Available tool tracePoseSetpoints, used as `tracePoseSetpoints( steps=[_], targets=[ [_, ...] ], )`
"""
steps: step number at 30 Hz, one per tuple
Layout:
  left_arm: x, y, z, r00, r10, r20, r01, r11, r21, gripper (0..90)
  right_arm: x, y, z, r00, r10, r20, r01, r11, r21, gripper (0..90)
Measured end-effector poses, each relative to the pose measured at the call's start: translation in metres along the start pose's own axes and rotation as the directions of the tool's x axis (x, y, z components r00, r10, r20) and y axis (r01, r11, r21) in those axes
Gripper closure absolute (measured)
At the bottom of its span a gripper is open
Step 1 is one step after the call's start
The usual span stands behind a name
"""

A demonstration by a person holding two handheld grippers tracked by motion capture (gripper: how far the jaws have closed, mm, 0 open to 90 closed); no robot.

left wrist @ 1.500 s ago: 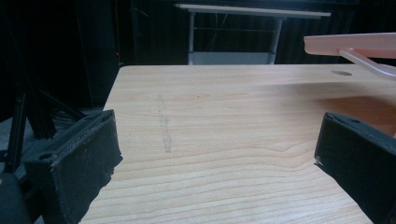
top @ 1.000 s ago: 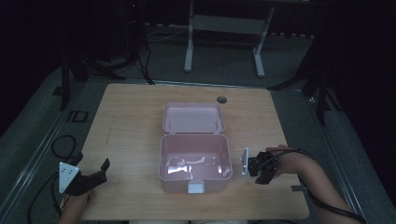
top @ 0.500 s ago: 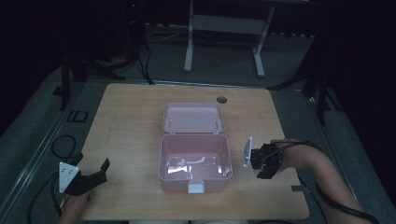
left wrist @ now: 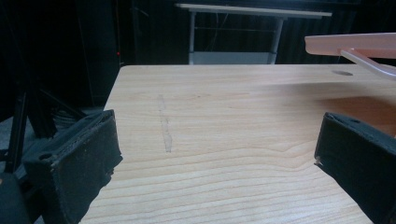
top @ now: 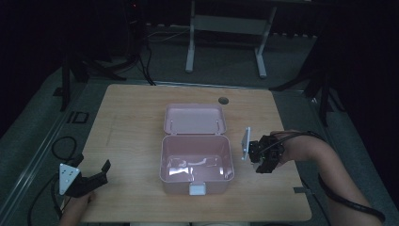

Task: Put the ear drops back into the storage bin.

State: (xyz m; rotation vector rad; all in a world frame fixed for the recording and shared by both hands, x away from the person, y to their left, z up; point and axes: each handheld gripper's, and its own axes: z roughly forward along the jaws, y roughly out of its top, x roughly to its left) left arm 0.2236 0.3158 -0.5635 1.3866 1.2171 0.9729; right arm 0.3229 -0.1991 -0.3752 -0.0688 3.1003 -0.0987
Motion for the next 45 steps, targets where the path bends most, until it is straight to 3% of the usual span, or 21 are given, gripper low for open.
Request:
tracePoseSetpoints(
  steps=[12, 24, 38, 45],
  targets=[
    [0.000, 0.000, 0.000, 1.0000, -0.001, 0.002, 0.001, 1.0000, 0.000, 0.4, -0.005, 0.032, -0.016, 0.9992, -0.039, -0.010, 0.039, 0.9989, -0.027, 59.8],
    [0.000, 0.000, 0.000, 1.0000, -0.003, 0.004, 0.003, 1.0000, -0.001, 0.4, -0.008, 0.066, -0.019, 0.9958, -0.092, -0.008, 0.091, 0.9950, -0.040, 59.8],
    [0.001, 0.000, 0.000, 1.0000, -0.004, 0.005, 0.004, 1.0000, 0.002, 0.4, -0.013, 0.098, 0.001, 0.9901, -0.140, -0.010, 0.139, 0.9887, -0.055, 59.8],
    [0.001, 0.000, 0.000, 1.0000, -0.005, 0.007, 0.005, 1.0000, 0.003, 0.4, -0.021, 0.107, 0.026, 0.9889, -0.148, -0.014, 0.147, 0.9877, -0.053, 59.7]
  ],
)
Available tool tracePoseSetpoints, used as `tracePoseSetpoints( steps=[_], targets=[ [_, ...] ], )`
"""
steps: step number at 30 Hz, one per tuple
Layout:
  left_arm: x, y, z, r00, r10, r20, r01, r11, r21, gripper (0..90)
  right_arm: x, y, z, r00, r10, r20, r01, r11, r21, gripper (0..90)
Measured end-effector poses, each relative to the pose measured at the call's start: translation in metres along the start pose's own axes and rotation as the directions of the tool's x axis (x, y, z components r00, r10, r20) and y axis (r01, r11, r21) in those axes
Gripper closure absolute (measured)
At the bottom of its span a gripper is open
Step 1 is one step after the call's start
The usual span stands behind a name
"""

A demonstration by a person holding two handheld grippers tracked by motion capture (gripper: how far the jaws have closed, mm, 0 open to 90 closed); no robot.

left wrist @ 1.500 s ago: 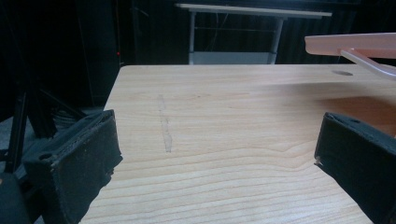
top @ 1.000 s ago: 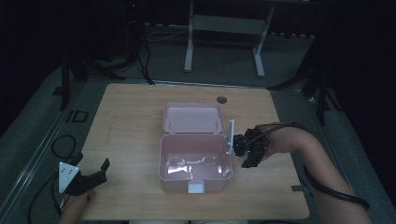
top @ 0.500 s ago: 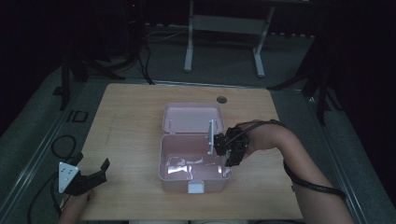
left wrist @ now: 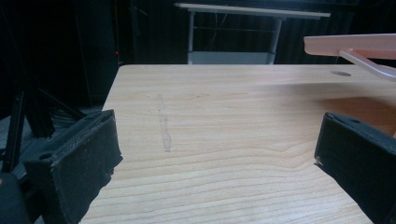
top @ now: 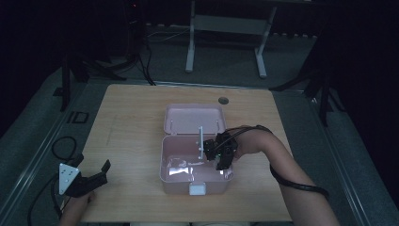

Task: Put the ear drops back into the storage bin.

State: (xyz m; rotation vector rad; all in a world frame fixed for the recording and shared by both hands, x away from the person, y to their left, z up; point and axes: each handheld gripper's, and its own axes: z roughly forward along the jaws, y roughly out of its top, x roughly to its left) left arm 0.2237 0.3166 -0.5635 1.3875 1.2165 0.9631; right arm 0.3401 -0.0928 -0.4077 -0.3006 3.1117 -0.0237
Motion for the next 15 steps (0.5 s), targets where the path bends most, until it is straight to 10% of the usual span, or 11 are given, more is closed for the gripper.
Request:
tracePoseSetpoints(
  steps=[15],
  targets=[
    [0.000, 0.000, 0.000, 1.0000, 0.001, 0.001, -0.001, 1.0000, 0.000, 0.4, -0.012, 0.008, 0.039, 0.9997, 0.024, -0.006, -0.024, 0.9994, 0.025, 59.7]
  ],
)
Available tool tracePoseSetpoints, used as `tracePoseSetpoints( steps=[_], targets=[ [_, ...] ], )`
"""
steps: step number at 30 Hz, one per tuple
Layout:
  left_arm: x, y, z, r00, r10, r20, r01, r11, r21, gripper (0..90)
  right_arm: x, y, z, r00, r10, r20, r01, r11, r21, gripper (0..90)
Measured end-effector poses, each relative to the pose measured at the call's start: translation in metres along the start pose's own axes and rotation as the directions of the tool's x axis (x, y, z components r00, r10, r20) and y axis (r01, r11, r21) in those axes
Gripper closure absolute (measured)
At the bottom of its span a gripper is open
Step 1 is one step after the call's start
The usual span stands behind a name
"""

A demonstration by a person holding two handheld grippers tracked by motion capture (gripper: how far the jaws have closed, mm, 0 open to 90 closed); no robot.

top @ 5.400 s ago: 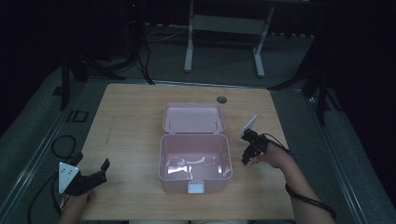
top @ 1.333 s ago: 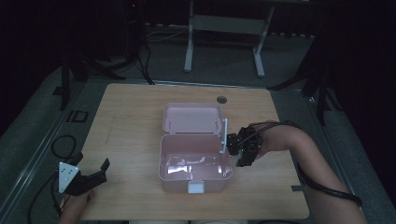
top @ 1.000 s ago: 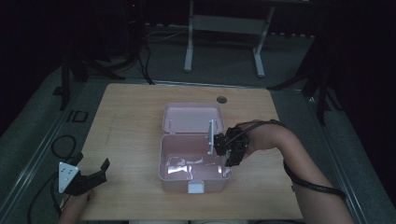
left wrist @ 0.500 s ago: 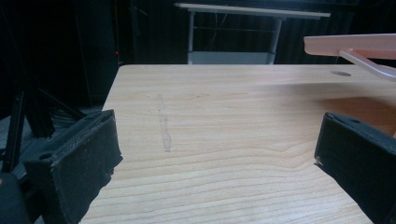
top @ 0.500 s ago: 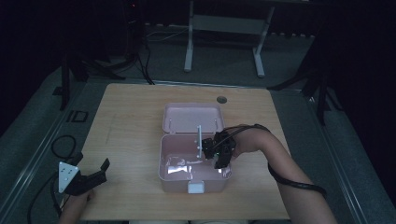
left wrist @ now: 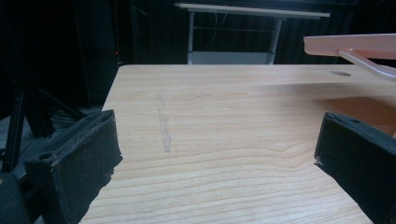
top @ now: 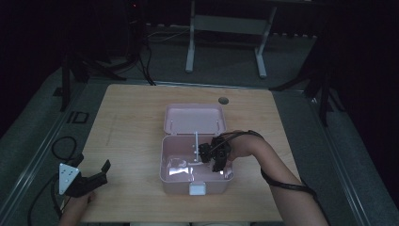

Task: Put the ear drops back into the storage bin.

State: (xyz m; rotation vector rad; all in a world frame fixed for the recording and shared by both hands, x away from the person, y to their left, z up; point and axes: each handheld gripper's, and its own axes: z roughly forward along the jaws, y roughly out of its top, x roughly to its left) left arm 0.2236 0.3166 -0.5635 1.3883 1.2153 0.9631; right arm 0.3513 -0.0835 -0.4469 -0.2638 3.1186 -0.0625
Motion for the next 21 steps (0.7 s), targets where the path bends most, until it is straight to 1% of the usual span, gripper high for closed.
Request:
tracePoseSetpoints(
  steps=[2, 3, 4, 6, 7, 10, 14, 21],
  targets=[
    [0.000, 0.000, 0.000, 1.0000, 0.000, 0.000, 0.000, 1.0000, -0.001, 0.4, -0.001, 0.001, 0.005, 1.0000, 0.004, -0.005, -0.004, 1.0000, 0.008, 59.7],
    [0.000, 0.000, 0.000, 1.0000, 0.000, 0.000, 0.000, 1.0000, 0.000, 0.4, -0.001, 0.001, 0.010, 1.0000, -0.001, -0.007, 0.001, 0.9997, 0.025, 59.7],
    [0.000, 0.000, 0.000, 1.0000, 0.000, 0.001, 0.000, 1.0000, -0.001, 0.4, -0.001, 0.001, 0.013, 0.9999, 0.000, -0.012, 0.000, 0.9995, 0.030, 59.7],
    [0.000, 0.000, 0.000, 1.0000, 0.000, 0.001, 0.000, 1.0000, 0.000, 0.4, -0.002, 0.001, 0.014, 0.9998, 0.003, -0.018, -0.002, 0.9995, 0.032, 59.7],
    [0.000, 0.000, 0.000, 1.0000, -0.001, 0.001, 0.001, 1.0000, 0.000, 0.4, -0.002, 0.001, 0.017, 0.9999, 0.002, -0.010, -0.002, 0.9993, 0.037, 59.6],
    [0.000, 0.000, 0.000, 1.0000, -0.001, 0.000, 0.001, 1.0000, 0.000, 0.4, -0.002, 0.002, 0.020, 0.9999, 0.010, -0.009, -0.010, 0.9992, 0.039, 59.7],
    [0.000, 0.000, 0.000, 1.0000, 0.000, 0.000, 0.000, 1.0000, 0.000, 0.4, -0.002, 0.003, 0.024, 0.9998, 0.013, -0.017, -0.012, 0.9991, 0.041, 59.7],
    [0.000, 0.000, 0.000, 1.0000, 0.000, 0.001, 0.000, 1.0000, -0.001, 0.4, -0.003, 0.005, 0.035, 0.9994, 0.019, -0.029, -0.017, 0.9981, 0.060, 59.6]
  ],
)
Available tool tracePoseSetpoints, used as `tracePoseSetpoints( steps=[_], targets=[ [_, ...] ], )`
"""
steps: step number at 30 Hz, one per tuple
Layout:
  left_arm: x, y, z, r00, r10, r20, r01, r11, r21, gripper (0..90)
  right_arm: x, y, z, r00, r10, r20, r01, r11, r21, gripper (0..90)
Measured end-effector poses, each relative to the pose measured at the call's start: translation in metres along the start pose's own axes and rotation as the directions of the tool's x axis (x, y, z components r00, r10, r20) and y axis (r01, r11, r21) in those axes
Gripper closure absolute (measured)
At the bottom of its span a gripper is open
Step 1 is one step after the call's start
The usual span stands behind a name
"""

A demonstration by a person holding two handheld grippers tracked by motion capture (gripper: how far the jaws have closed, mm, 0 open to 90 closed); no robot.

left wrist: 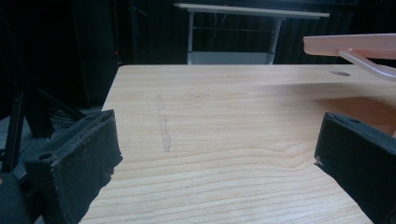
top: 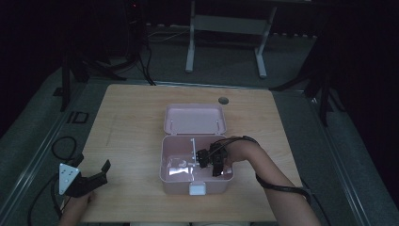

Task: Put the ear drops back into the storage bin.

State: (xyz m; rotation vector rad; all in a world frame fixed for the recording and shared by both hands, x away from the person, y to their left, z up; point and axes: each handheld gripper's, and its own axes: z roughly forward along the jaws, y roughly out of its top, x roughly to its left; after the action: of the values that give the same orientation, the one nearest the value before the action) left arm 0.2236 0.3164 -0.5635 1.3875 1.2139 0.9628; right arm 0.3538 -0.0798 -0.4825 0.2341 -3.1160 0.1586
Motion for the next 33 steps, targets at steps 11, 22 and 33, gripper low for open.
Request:
tracePoseSetpoints(
  steps=[11, 22, 33],
  targets=[
    [0.000, 0.000, 0.000, 1.0000, 0.001, 0.001, -0.001, 1.0000, -0.001, 0.4, -0.002, 0.002, 0.007, 0.9998, 0.013, -0.013, -0.013, 0.9998, 0.014, 59.6],
    [0.000, 0.000, 0.000, 1.0000, 0.001, 0.001, -0.001, 1.0000, -0.001, 0.4, -0.001, 0.004, 0.013, 0.9994, 0.009, -0.032, -0.008, 0.9990, 0.043, 59.3],
    [0.000, 0.000, 0.000, 1.0000, 0.000, 0.003, 0.000, 1.0000, -0.001, 0.4, -0.001, 0.005, 0.011, 0.9990, 0.012, -0.043, -0.010, 0.9988, 0.047, 57.4]
  ],
)
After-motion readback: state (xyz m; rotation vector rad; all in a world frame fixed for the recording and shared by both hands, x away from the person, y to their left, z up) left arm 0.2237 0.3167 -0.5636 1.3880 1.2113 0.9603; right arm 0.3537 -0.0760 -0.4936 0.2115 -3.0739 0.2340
